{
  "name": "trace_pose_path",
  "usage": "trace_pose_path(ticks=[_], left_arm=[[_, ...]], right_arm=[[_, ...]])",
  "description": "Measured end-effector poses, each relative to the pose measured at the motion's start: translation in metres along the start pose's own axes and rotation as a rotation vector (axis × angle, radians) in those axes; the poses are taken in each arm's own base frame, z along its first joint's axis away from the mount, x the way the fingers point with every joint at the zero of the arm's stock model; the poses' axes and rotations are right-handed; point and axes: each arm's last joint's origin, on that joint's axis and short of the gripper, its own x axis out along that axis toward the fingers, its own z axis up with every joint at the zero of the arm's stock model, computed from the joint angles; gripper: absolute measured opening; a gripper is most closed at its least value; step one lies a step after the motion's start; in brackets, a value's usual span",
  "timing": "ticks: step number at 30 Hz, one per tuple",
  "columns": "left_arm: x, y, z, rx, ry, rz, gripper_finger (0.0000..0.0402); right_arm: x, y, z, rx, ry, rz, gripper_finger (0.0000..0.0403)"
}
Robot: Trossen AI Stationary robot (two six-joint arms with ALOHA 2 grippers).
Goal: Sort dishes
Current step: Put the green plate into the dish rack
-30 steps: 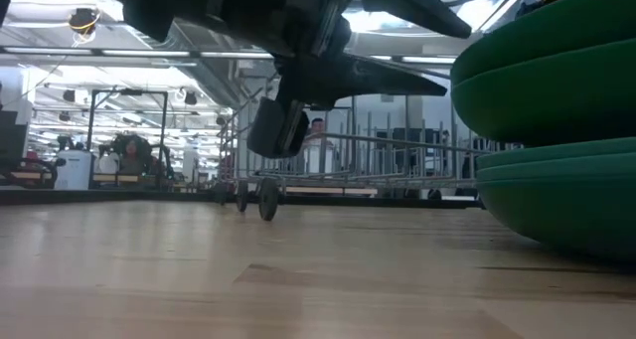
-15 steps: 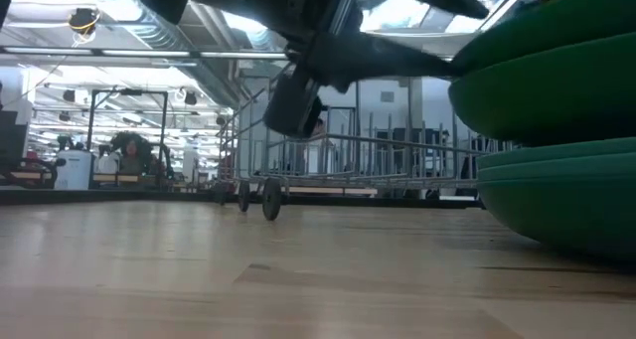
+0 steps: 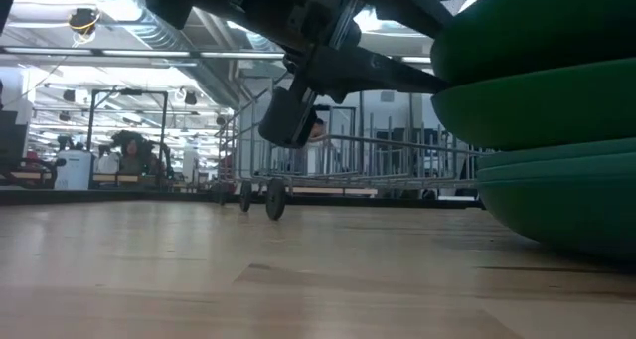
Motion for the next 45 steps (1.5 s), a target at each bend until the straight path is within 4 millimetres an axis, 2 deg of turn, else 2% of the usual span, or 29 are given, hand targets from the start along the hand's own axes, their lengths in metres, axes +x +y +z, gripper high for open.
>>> trace_pose_path(ticks=[8, 14, 29, 38, 45], left_arm=[[0.0002, 0.0024, 0.0014, 0.004, 0.000, 0.018, 0.0056], [0.0003, 0.0044, 0.0006, -0.005, 0.002, 0.033, 0.0030], [0.0003, 0.0075, 0.0011, -0.047, -0.001, 0.064, 0.0010], [0.0003, 0.0074, 0.0012, -0.059, -0.001, 0.063, 0.0004], [0.0006, 0.0055, 0.0017, -0.066, -0.009, 0.050, 0.0004]], right_arm=[[0.0000, 0.0009, 0.0007, -0.001, -0.004, 0.012, 0.0020], [-0.0001, 0.0011, 0.0008, 0.000, -0.005, 0.014, 0.0019], [-0.0008, 0.0030, 0.0023, -0.007, -0.015, 0.037, 0.0056], [-0.0011, 0.0080, 0.0051, -0.011, -0.015, 0.119, 0.0074], [-0.0014, 0.0045, 0.0003, 0.017, 0.046, 0.097, 0.0071]])
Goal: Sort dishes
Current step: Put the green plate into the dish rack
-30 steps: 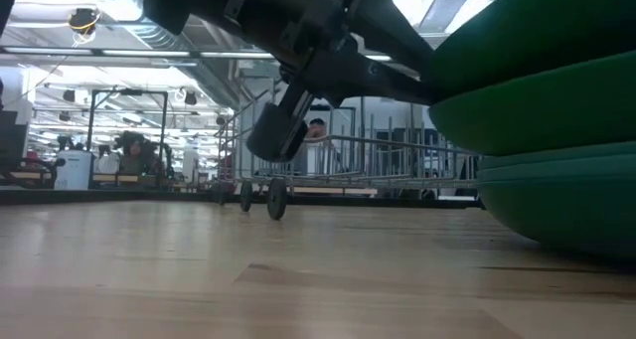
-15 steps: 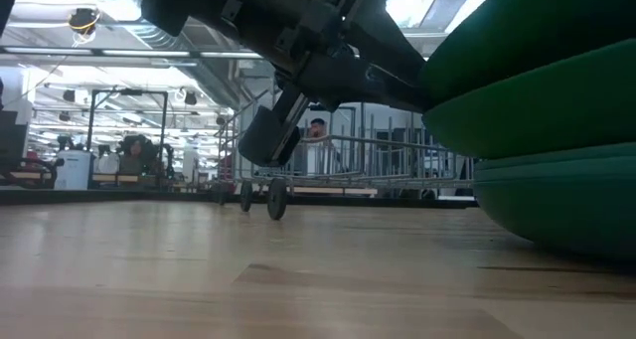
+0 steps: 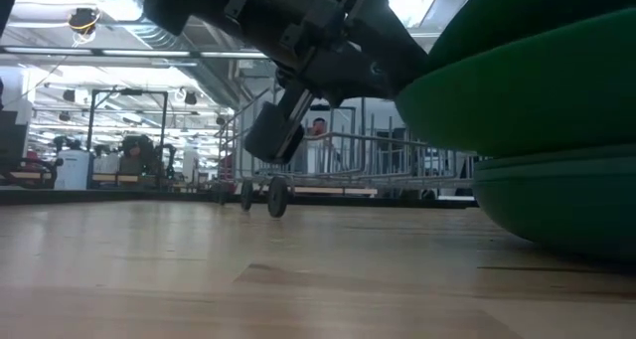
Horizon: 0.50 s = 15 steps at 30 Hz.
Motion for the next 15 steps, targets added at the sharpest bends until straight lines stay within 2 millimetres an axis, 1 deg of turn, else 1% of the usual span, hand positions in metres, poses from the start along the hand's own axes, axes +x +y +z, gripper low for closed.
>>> trace_pose_path(ticks=[6, 10, 15], left_arm=[[0.0001, -0.0011, 0.0004, -0.008, 0.001, -0.010, 0.0004], [0.0002, -0.0012, -0.0004, -0.016, 0.038, -0.008, 0.0004], [0.0009, -0.0097, -0.0022, -0.016, 0.093, -0.028, 0.0004]], right_arm=[[-0.0002, -0.0021, -0.0023, 0.007, 0.024, -0.020, 0.0063], [-0.0001, -0.0025, -0.0030, 0.009, 0.035, -0.019, 0.0063], [-0.0043, -0.0023, -0.0062, 0.006, 0.060, 0.026, 0.0062]])
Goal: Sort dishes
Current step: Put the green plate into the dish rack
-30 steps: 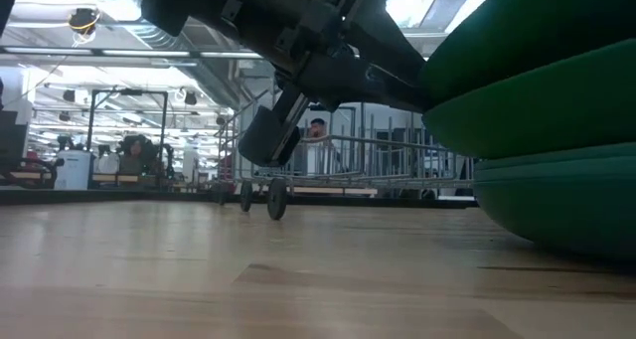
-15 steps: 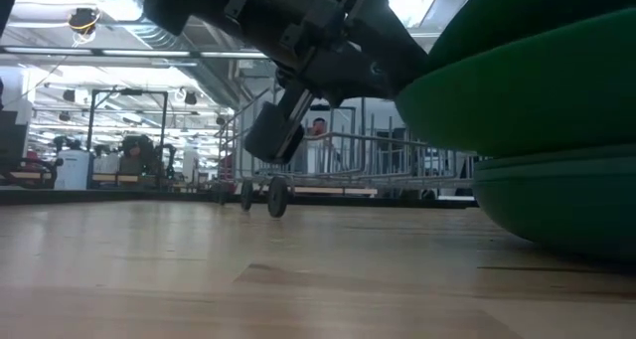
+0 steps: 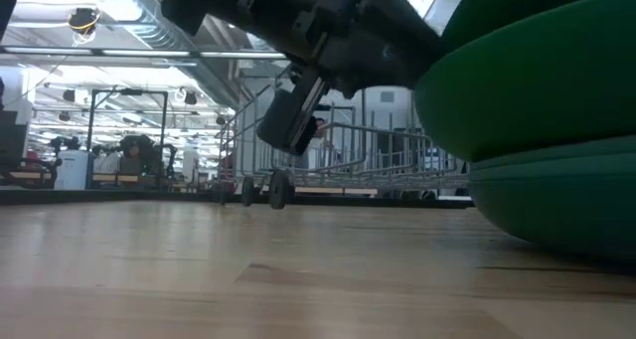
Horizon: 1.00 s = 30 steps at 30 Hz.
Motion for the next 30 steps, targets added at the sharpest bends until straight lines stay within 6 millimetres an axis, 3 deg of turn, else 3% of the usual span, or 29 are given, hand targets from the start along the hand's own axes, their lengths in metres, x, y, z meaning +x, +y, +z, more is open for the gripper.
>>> trace_pose_path(ticks=[22, 30], left_arm=[[-0.006, -0.010, -0.031, -0.066, 0.107, -0.035, 0.0003], [-0.006, -0.010, -0.034, -0.082, 0.145, -0.032, 0.0002]], right_arm=[[-0.012, 0.004, -0.007, 0.001, 0.054, 0.170, 0.0062], [-0.020, 0.005, -0.010, -0.017, 0.032, 0.229, 0.0063]])
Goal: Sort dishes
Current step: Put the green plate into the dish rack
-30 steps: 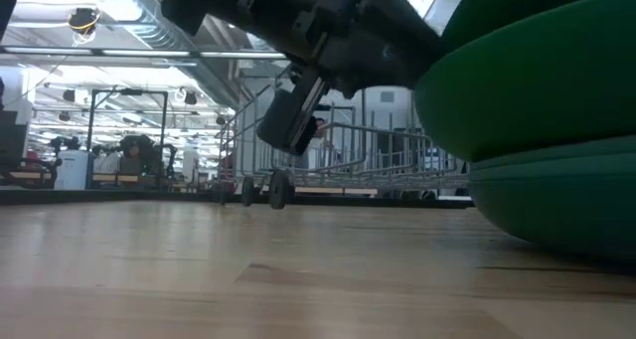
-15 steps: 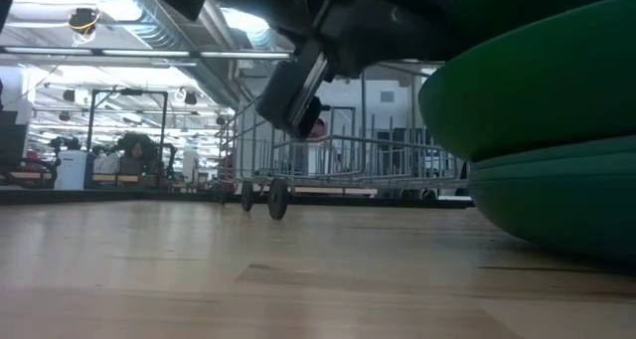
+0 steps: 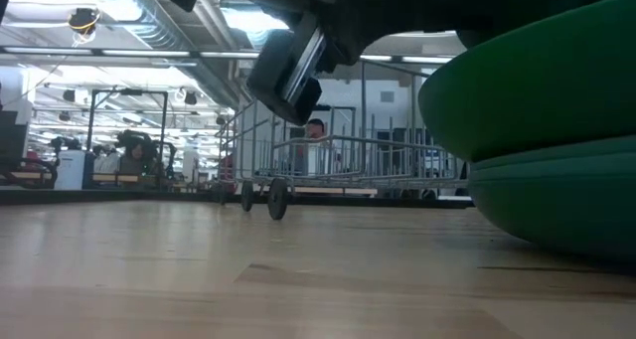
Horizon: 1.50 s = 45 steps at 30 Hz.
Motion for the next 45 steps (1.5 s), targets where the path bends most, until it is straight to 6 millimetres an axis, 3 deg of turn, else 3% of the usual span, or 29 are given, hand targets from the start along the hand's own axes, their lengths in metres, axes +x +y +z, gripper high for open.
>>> trace_pose_path(ticks=[6, 19, 31, 41, 45], left_arm=[[0.000, 0.000, 0.002, -0.002, 0.023, 0.011, 0.0000], [0.000, 0.004, 0.004, -0.048, 0.022, 0.039, 0.0000], [0.000, 0.004, 0.003, -0.043, 0.042, 0.039, 0.0000], [0.000, 0.010, 0.003, -0.022, 0.060, 0.100, 0.0000], [0.000, 0.011, 0.001, -0.019, 0.068, 0.101, 0.0000]], right_arm=[[-0.003, 0.007, 0.004, -0.031, -0.049, 0.085, 0.0064], [-0.002, 0.009, 0.010, 0.155, -0.147, 0.070, 0.0062], [0.000, 0.011, 0.012, 0.230, -0.129, 0.087, 0.0064], [0.003, 0.011, 0.014, 0.232, -0.116, 0.085, 0.0160], [0.003, 0.012, 0.014, 0.217, -0.086, 0.110, 0.0181]])
